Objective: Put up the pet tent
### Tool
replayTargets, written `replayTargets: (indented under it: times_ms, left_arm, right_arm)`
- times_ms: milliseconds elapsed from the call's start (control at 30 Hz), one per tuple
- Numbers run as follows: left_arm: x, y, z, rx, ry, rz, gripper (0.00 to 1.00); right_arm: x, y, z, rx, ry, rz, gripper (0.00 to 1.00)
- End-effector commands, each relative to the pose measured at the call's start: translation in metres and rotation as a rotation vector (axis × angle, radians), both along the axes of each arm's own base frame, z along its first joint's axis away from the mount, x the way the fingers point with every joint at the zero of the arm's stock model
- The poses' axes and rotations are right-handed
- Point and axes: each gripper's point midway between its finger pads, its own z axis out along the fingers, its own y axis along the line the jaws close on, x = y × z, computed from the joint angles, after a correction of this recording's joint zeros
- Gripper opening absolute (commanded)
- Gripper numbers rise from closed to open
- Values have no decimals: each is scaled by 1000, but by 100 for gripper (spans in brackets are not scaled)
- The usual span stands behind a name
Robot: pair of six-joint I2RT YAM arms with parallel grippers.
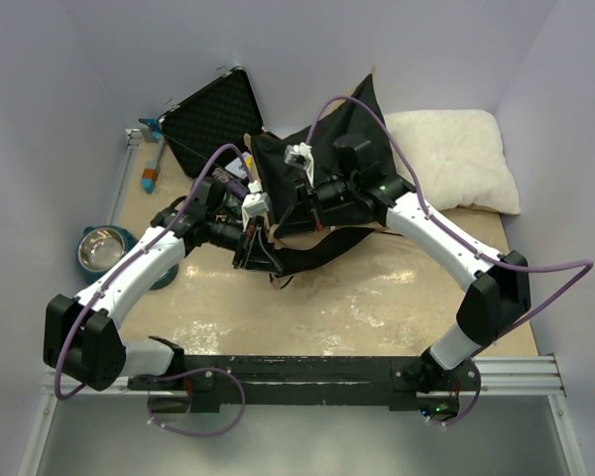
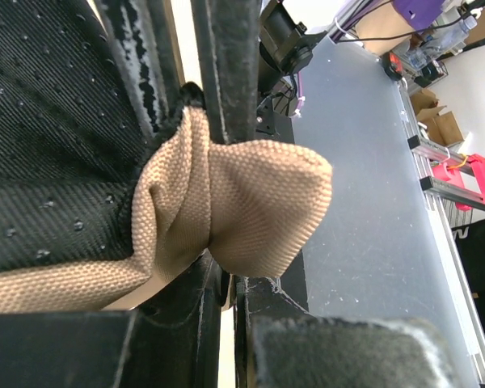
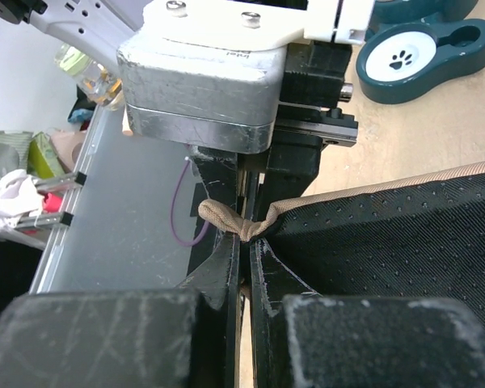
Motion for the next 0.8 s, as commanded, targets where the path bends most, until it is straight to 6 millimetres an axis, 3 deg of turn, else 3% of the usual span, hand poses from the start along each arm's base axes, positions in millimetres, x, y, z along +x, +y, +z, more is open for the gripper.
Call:
replayTargets:
  times_ms: [0,500,633,767]
  left_arm:
    - [-27,11,-22,158,291,42,0]
    - [-21,5,7,90,238,16,0]
    - [-17,4,9,96,228,26,0]
    - [-16,7,-9,145,267,69,0]
  right_arm:
    - [3,3,23,49,-118,15,0]
    - [1,-6,-23,-72,-208,31,0]
    - [-8,0,-20,-65,-231,59,0]
    - [-9,0,-5,-42,-260,67,0]
